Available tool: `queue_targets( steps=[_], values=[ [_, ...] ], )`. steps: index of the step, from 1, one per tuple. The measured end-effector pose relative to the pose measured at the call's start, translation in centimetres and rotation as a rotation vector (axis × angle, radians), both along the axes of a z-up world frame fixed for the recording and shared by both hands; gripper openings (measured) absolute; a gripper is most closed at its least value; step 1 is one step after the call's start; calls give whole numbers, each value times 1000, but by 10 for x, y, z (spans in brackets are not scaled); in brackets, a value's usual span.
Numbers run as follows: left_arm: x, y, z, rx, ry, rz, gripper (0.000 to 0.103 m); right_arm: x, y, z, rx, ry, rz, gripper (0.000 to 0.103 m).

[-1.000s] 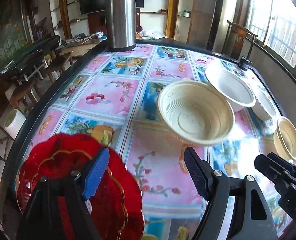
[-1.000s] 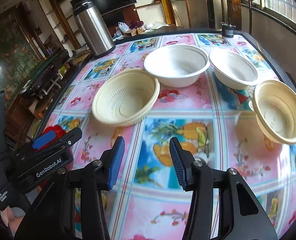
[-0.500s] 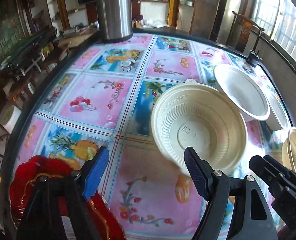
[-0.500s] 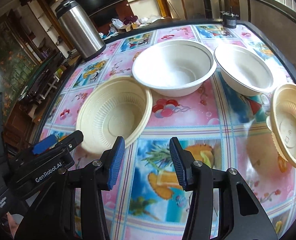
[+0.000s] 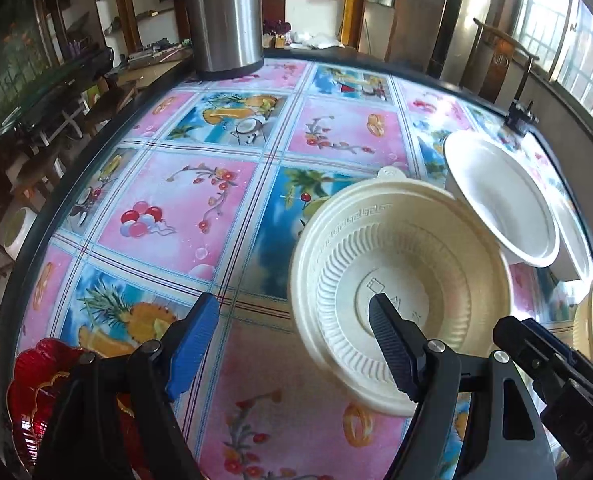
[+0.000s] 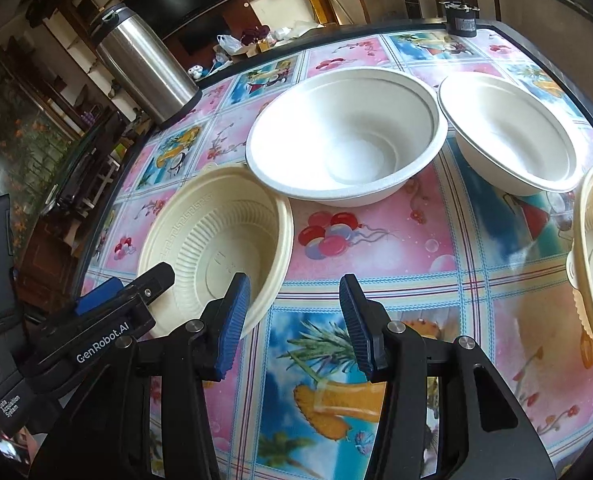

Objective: Organize plates and bowls
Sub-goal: 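Move the left gripper to the cream ridged bowl and grasp its rim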

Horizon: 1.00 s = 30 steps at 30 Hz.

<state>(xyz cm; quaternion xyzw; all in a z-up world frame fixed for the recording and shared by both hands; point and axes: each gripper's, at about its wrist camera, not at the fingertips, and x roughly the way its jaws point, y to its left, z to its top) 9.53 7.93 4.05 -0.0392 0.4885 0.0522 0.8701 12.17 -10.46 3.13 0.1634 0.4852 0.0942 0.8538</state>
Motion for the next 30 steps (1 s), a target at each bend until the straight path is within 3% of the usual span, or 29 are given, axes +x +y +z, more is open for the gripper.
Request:
queue_targets(
  steps=[27,30],
  values=[
    [18,-12,-17,54,80,-24,78,26,10,-12,-16,-1,25,47],
    [21,-15,-21,34,100,-38,77,28,9,-15,-10,3,27,46]
  ],
)
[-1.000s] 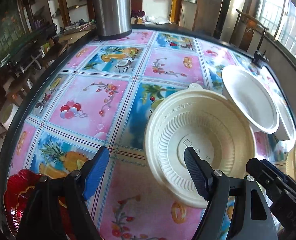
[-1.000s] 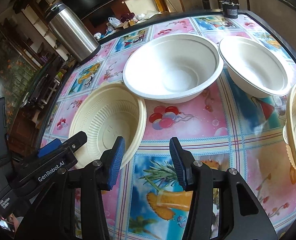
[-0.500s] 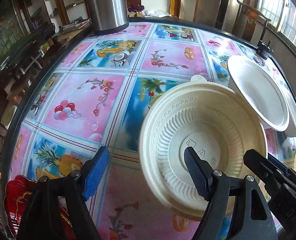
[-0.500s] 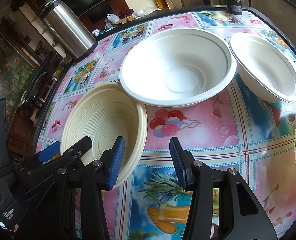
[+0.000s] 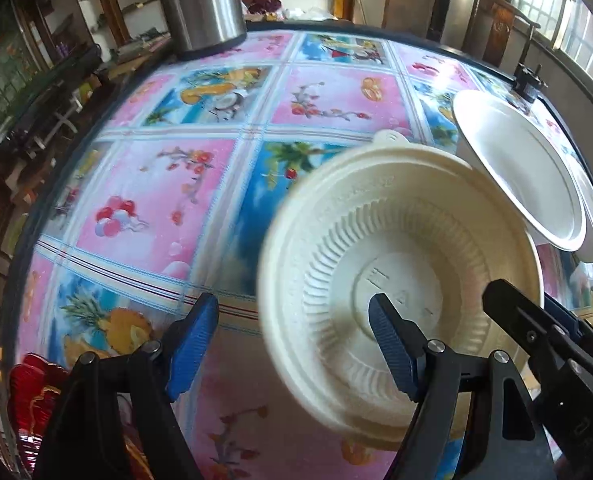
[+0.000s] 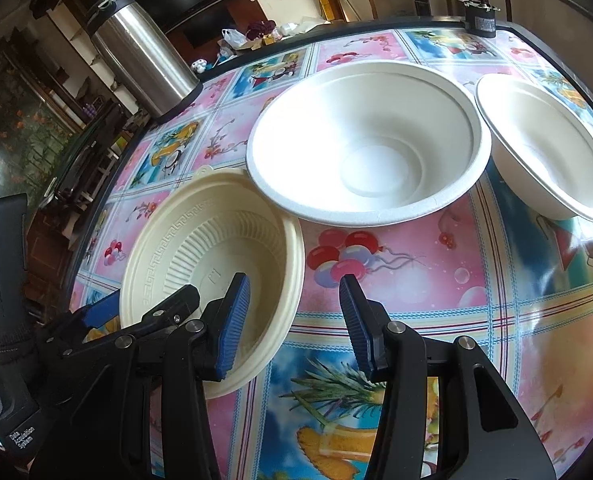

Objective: Organize plates and bowls

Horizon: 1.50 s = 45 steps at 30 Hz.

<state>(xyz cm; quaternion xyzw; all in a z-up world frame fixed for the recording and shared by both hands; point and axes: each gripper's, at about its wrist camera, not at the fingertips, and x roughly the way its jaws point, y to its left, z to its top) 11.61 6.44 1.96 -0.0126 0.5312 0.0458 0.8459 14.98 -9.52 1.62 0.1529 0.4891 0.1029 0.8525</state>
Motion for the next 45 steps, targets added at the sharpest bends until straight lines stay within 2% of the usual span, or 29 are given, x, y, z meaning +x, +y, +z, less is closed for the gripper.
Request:
queue_targets(
  steps=[2,5,7,9,10,12,23,30,37,45],
  values=[
    [2,-3,-2,-22,14,-17,77,0,-1,0,-3,-11,0,38],
    [3,-10,-3,5,5,-40,76,0,-3,-1,-1,-10,-2,28],
    [3,-11,-2,-6,-2,-46,58,-1,-4,0,5,-12,2,25],
    [2,-8,0,-29,-2,-35,31,-3,-4,1,3,-20,7,23],
    [2,-8,0,-25,3,-34,26,-4,-4,1,6,-18,10,18],
    [0,-8,2,-29,-3,-38,20,-7,-5,2,2,-18,12,18],
    [-50,-2,26,-81,-64,-49,18,-58,-6,24,-7,-64,23,18],
    [-99,9,40,-71,-114,-47,18,-102,2,42,-11,-97,39,18],
    [-140,34,59,-44,-192,0,18,-142,33,59,-36,-134,96,18],
    [-166,78,69,-37,-225,68,18,-164,78,74,-51,-176,178,19]
  ],
)
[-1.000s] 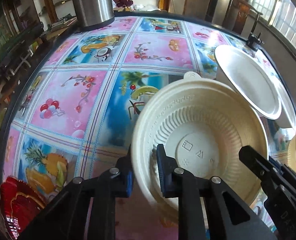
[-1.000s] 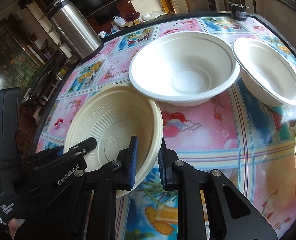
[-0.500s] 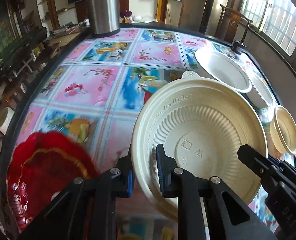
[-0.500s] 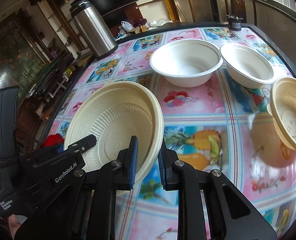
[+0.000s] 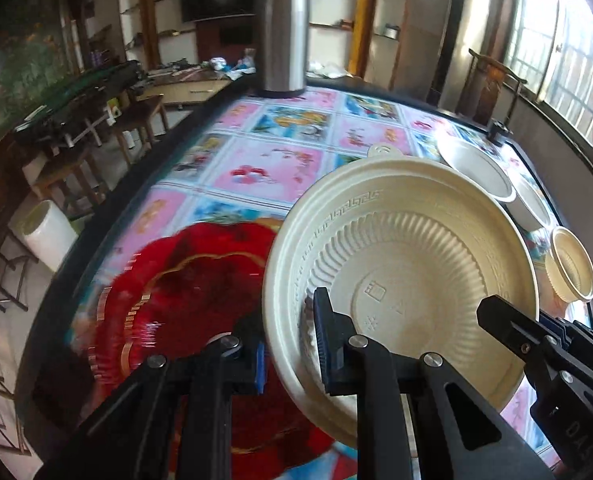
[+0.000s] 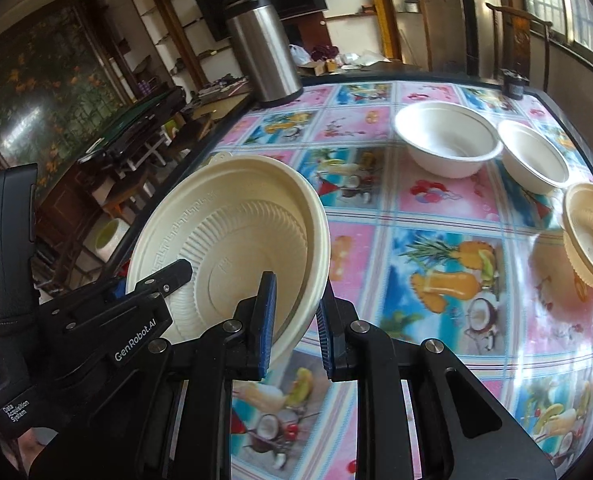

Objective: Organize plates and bowls

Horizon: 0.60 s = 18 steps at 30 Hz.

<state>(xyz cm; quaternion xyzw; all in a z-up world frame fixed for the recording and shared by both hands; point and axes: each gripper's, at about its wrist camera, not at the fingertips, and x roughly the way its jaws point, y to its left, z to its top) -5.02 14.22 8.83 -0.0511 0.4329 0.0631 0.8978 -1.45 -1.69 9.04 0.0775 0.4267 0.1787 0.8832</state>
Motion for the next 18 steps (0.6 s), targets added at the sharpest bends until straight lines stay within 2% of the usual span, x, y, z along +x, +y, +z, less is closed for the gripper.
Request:
queue_targets(
  steps=[18],
  values=[
    [-22,52,-8,12,-18,83,18,-12,68,-4,-39,6,110,19]
  ],
)
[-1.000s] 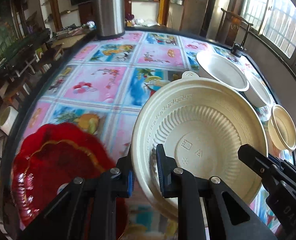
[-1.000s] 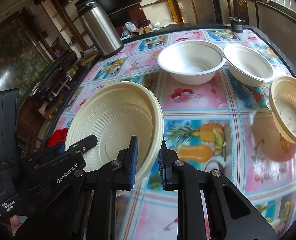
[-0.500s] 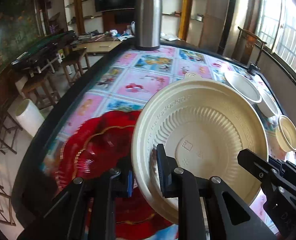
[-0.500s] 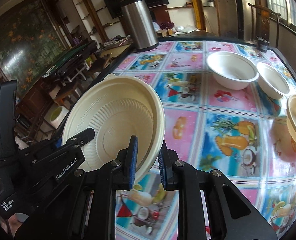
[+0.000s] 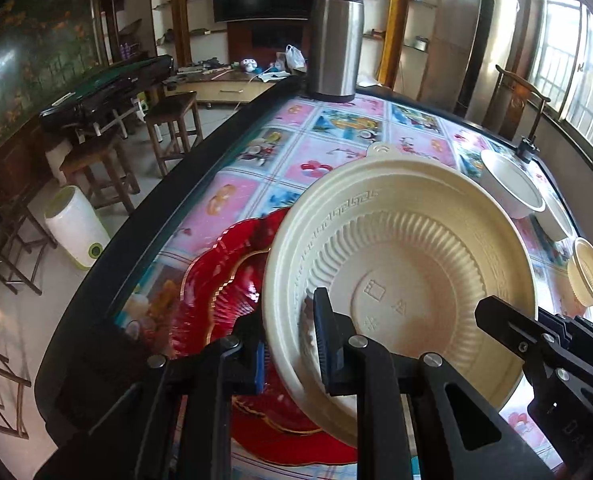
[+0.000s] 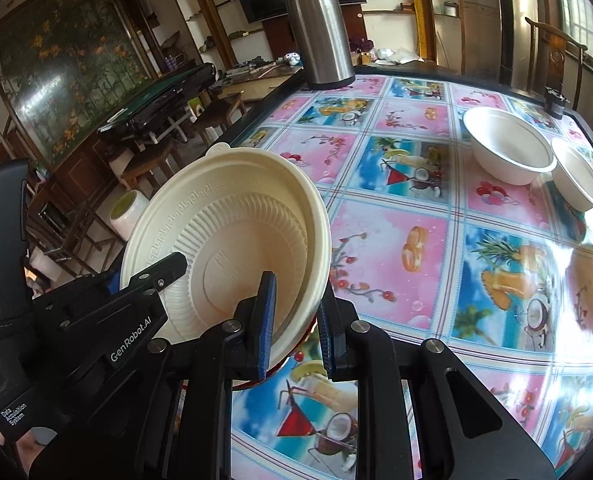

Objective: Organize plates and bowls

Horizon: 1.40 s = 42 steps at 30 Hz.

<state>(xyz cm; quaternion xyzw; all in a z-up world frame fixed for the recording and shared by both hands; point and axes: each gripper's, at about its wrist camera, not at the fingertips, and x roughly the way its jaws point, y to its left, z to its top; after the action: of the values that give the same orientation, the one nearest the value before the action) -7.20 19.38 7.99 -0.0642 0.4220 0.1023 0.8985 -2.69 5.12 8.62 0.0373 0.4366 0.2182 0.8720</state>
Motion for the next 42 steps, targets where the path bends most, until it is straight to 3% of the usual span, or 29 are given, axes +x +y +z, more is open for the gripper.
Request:
queue_targets(
  steps=[28,42],
  values=[
    [6,33,-47,-4,116,45,19,23,47,-44,-95,106,49,19],
    [6,29,-49,24,123,55,20,27,50,-53,-110,127,48,21]
  ],
)
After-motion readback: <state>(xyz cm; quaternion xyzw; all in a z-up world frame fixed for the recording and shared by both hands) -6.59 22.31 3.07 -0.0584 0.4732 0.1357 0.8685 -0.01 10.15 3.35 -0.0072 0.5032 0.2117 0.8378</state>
